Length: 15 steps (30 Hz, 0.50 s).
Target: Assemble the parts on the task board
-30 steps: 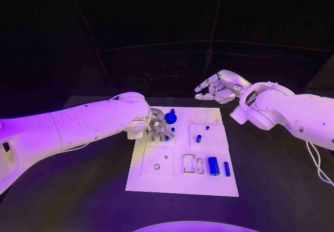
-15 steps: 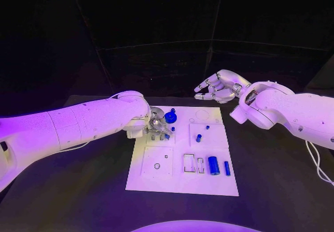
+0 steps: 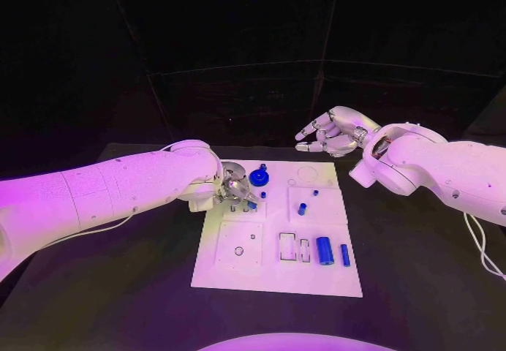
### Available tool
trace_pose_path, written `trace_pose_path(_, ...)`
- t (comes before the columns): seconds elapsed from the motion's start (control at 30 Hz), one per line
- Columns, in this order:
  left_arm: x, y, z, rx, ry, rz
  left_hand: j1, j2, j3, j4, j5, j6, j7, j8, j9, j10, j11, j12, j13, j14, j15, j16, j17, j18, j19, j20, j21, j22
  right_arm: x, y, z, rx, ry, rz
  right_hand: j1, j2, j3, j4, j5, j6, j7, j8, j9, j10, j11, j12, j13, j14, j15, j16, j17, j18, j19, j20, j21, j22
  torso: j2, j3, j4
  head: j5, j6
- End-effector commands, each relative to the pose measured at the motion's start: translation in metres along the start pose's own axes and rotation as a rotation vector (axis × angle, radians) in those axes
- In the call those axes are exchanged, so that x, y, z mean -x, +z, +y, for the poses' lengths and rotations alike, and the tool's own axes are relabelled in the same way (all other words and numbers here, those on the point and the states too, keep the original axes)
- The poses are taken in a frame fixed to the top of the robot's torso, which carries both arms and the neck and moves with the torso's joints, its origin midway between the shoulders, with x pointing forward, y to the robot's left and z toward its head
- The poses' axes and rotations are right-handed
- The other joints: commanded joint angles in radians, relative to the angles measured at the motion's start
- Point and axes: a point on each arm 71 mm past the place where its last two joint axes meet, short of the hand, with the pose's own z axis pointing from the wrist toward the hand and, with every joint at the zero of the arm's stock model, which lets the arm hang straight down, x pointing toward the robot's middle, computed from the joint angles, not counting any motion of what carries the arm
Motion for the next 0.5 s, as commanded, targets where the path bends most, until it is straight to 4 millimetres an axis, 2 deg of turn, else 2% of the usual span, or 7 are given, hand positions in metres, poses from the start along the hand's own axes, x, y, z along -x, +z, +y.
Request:
trace_pose_path(0.03, 0.0025, -0.0028, -0.0018, -0.042, -0.051, -0.042, -0.012, -0.004, 0.164, -0.153, 0.024, 0.002, -0.001, 0.008, 0.004, 0.012, -0.003, 0.005, 0.004, 0.101, -0.001, 0.005, 0.245, -0.008, -0.002, 0.001, 0.001, 0.001, 0.0002, 0.0007, 0.0009, 0.002, -0.002, 0.01, 0.007, 0.006, 0.001, -0.006, 0.003, 0.008, -0.001, 0.003, 0.001, 0.007, 0.001, 0.003, 0.001, 0.046, -0.006, -0.002, 0.001, 0.006, 0.002, -0.008, -0.004, 0.001, 0.0, 0.0016, 0.0021, 0.002, -0.001)
trace_pose_path(0.2, 0.003, -0.0065, 0.0, -0.055, -0.06, -0.074, -0.015, -0.011, 0.174, -0.159, 0.034, 0.003, -0.003, 0.011, 0.006, 0.015, -0.005, 0.007, 0.006, 0.102, -0.002, 0.006, 0.247, -0.009, -0.001, 0.0, 0.003, 0.005, 0.0005, 0.0008, 0.0003, 0.0, -0.002, 0.009, 0.006, 0.007, 0.001, -0.006, 0.003, 0.008, -0.001, 0.003, 0.001, 0.007, 0.001, 0.002, 0.001, 0.046, -0.006, -0.002, 0.001, 0.006, 0.002, -0.008, -0.004, 0.001, 0.001, 0.0009, 0.0004, 0.006, -0.001)
trace_pose_path(0.5, 0.0008, -0.0091, 0.0049, -0.028, -0.048, -0.128, -0.015, -0.012, 0.177, -0.161, 0.037, 0.004, -0.003, 0.012, 0.007, 0.017, -0.005, 0.009, 0.008, 0.102, -0.003, 0.007, 0.249, -0.009, 0.0, 0.0, 0.005, 0.009, 0.002, -0.0002, -0.0011, -0.005, -0.003, 0.004, 0.005, 0.007, 0.001, -0.006, 0.004, 0.008, -0.001, 0.003, 0.001, 0.007, 0.001, 0.002, 0.0, 0.046, -0.006, -0.002, 0.001, 0.006, 0.002, -0.008, -0.004, 0.001, 0.0, 0.0005, 0.0033, 0.012, -0.003)
